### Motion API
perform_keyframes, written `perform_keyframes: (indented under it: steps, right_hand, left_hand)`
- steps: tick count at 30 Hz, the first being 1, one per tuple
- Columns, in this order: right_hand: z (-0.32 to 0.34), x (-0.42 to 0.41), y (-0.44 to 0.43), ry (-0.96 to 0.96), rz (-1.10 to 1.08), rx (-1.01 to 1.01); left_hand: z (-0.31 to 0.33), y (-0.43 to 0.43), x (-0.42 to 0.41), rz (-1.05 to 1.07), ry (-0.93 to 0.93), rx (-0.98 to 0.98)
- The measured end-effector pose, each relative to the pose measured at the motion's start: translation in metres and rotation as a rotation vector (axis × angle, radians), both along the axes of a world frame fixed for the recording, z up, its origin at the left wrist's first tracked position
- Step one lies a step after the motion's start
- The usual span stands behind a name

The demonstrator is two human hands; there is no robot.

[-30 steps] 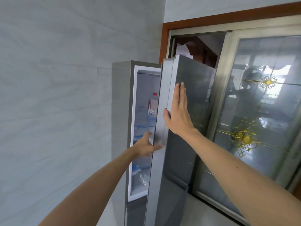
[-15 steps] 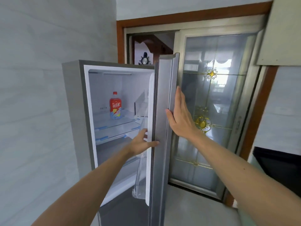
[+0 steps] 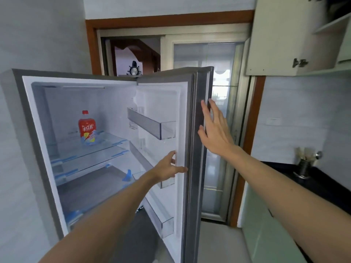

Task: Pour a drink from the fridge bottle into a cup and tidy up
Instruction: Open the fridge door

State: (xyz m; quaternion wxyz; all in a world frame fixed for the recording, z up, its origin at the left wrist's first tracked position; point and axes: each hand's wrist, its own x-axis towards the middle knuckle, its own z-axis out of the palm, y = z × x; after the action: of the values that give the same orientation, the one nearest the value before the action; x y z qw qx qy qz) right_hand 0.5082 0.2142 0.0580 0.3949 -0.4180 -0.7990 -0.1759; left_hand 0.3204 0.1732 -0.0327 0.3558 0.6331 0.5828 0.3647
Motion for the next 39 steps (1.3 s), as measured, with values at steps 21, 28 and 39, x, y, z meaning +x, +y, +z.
perform_keyframes:
  steps: [21,28,39]
  right_hand:
    - [0.034,0.081,0.085,0.03,0.055,-0.554]
    - [0.034,0.091,0.107,0.12,0.116,-0.651]
    - [0.035,0.1,0.135,0.245,0.166,-0.747]
  left_hand:
    - [-0.001,0.093,0.106,-0.141,0.1,0.071]
    - [0.004,0.114,0.122,-0.159,0.121,0.049]
    - [0.007,0.131,0.133,-0.126,0.173,0.068]
